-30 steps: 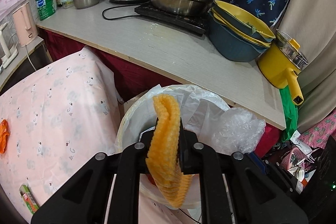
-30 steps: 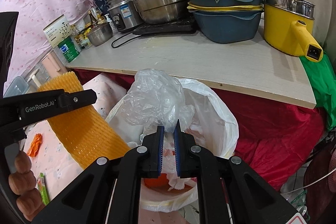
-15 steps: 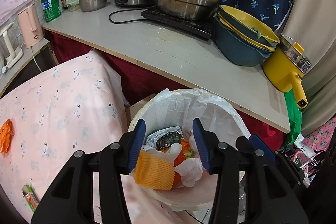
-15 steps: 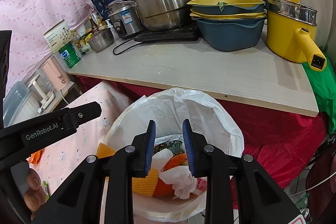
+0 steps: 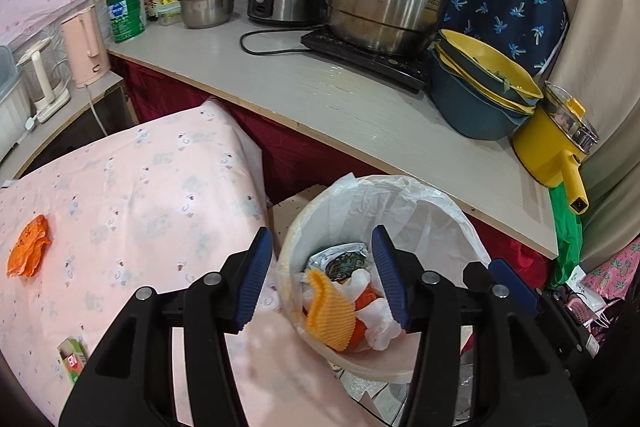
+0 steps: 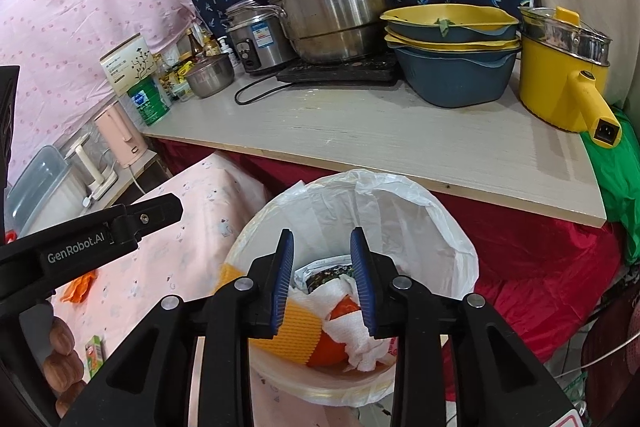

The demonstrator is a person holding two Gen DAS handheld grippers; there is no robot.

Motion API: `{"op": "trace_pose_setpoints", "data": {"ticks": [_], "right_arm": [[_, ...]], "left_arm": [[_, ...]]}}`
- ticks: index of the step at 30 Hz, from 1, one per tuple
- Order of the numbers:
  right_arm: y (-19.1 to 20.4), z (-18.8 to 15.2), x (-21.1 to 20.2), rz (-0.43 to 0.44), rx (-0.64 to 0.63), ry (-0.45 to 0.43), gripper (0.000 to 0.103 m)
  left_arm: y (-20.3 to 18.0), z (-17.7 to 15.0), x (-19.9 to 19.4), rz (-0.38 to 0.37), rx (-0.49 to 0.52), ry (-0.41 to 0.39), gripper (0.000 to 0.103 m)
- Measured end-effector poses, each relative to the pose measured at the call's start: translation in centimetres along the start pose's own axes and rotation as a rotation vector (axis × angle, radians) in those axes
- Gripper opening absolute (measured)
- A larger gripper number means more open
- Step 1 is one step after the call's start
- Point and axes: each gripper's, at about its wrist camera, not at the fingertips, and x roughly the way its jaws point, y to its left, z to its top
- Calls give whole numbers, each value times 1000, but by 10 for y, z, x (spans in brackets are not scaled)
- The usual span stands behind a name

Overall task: Collect trash
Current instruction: 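Lower the wafer and clear bag into the bin and open both grippers, then move both grippers back over the green drink box and orange snack bag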

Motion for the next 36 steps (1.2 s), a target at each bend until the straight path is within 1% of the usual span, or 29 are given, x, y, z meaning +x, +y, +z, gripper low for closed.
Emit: {"op": "trace_pose_setpoints", "data": {"ticks": [6, 8, 21, 25, 31, 36], "right_arm": [[19, -6, -4, 29, -30, 7, 31], [26, -8, -5, 40, -42, 12, 31], [73, -23, -13, 102, -123, 32, 32], [86, -29, -14, 119, -147, 41, 32], [107, -41, -15, 150, -187, 59, 32], [124, -53, -14, 174, -217, 82, 32]], "left_arm": [[21, -9, -14, 48, -36, -8, 52], [29, -13, -18, 67, -48, -9, 54], [81, -40, -41, 157, -117, 1, 55], [97, -51, -47, 182, -145, 10, 55], [120, -70, -55, 229, -179, 33, 59], [140, -90, -57, 271, -216, 72, 60]]}}
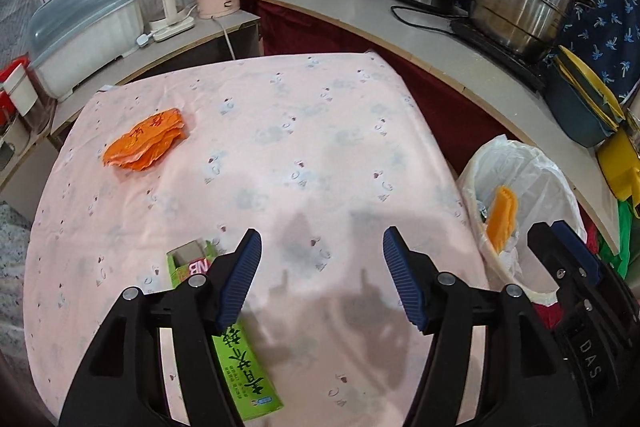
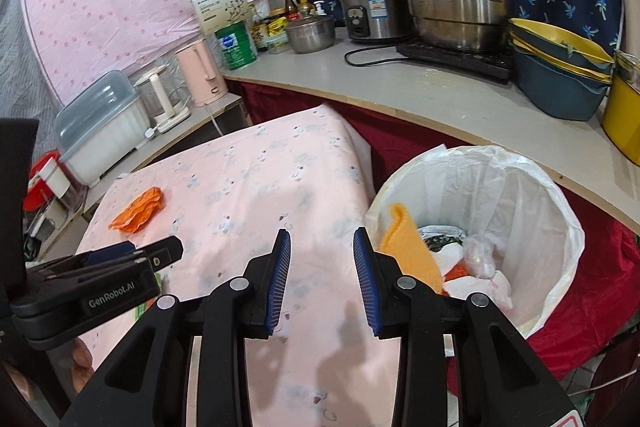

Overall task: Collect trash
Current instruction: 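Move both grippers back over the green drink box and orange snack bag, then grasp the green NB drink box with the left gripper while the right grasps the orange snack bag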

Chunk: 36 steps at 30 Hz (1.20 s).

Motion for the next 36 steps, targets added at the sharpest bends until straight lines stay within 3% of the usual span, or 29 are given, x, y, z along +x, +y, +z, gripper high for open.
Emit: {"op": "trace_pose_setpoints", "data": {"ticks": [15, 25, 31, 36], "right_arm": [[39, -19, 17, 60, -62, 64, 32], [56, -28, 28, 75, -89, 99, 32], [63, -31, 34, 80, -101, 113, 32], [70, -32, 39, 85, -113, 126, 32]], "left_arm": [[69, -56, 31, 113, -126, 138, 60], [82, -79, 55, 80, -180, 220, 60], [80, -81, 56, 87, -160, 205, 60], [83, -82, 51, 61, -157, 196, 54]]}}
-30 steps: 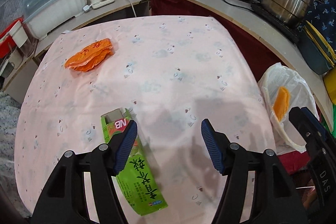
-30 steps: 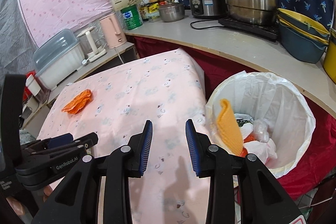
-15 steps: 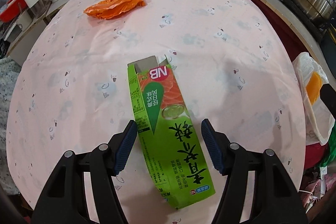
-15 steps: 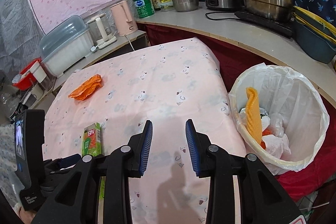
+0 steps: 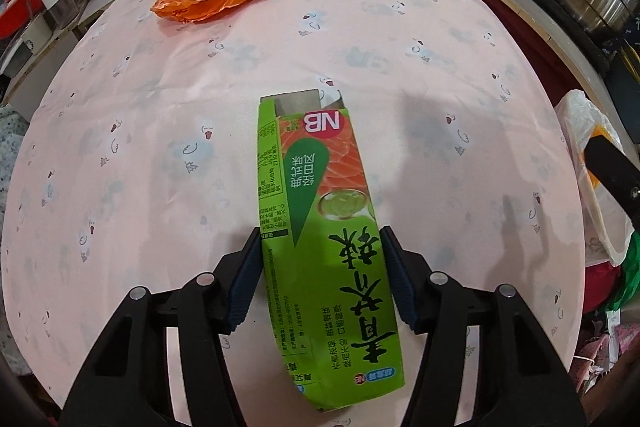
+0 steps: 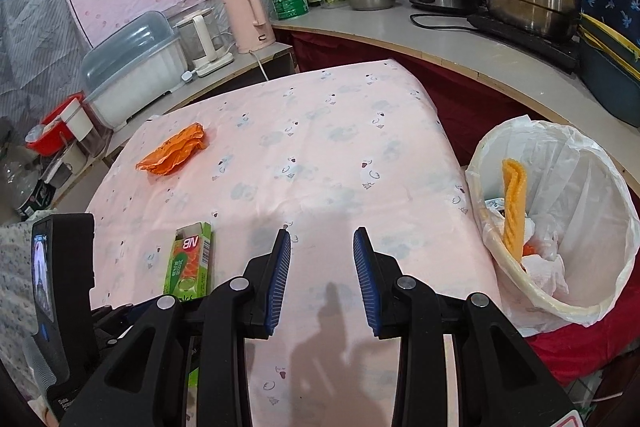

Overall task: Collect trash
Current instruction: 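Grasp the green NB drink box with the left gripper while the right grasps the orange snack bag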

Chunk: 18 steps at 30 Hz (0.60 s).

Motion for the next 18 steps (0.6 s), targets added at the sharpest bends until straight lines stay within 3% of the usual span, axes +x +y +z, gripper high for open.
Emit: {"op": "trace_pose_setpoints", "data": {"ticks": [8, 18], "right_arm": [[23, 6, 14, 22, -40, 17, 32], [91, 32, 51, 127, -114, 38, 32]], "left_arm": [[24, 9, -21, 14, -29, -61, 52], [96, 47, -40, 72, -128, -143, 52]]}}
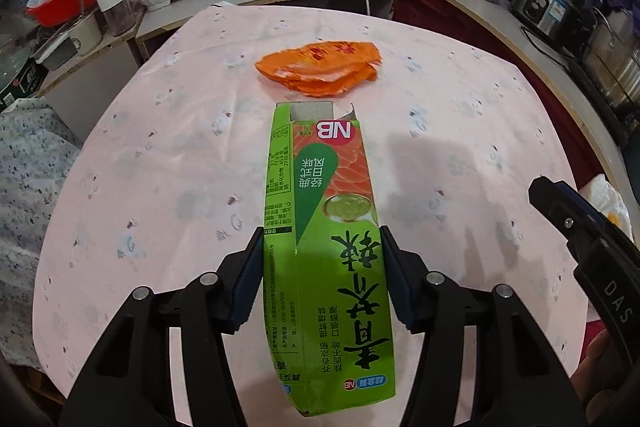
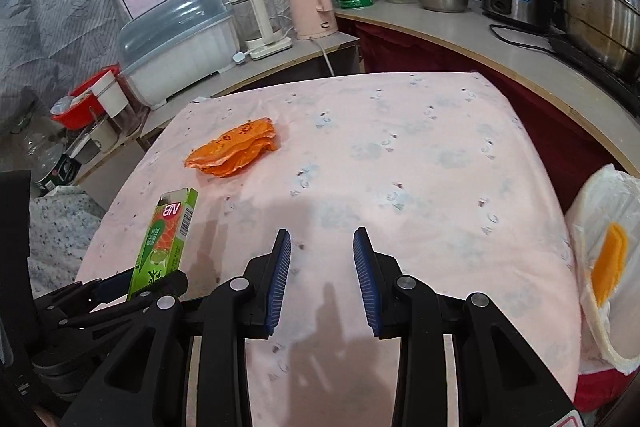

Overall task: Collect trash
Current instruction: 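Grasp the green NB drink box with the left gripper while the right grasps the orange snack bag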

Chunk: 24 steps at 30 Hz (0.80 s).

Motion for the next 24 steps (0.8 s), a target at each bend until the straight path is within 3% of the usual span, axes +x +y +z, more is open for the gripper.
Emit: {"op": "trace_pose_setpoints", "data": {"ticks": [11, 24], "right_arm": [[60, 50, 89, 115, 11, 65, 32], [63, 84, 177, 192, 187, 156, 38]], "left_arm": [[61, 53, 23, 90, -60, -50, 52], [70, 94, 60, 109, -69, -63, 53]]}}
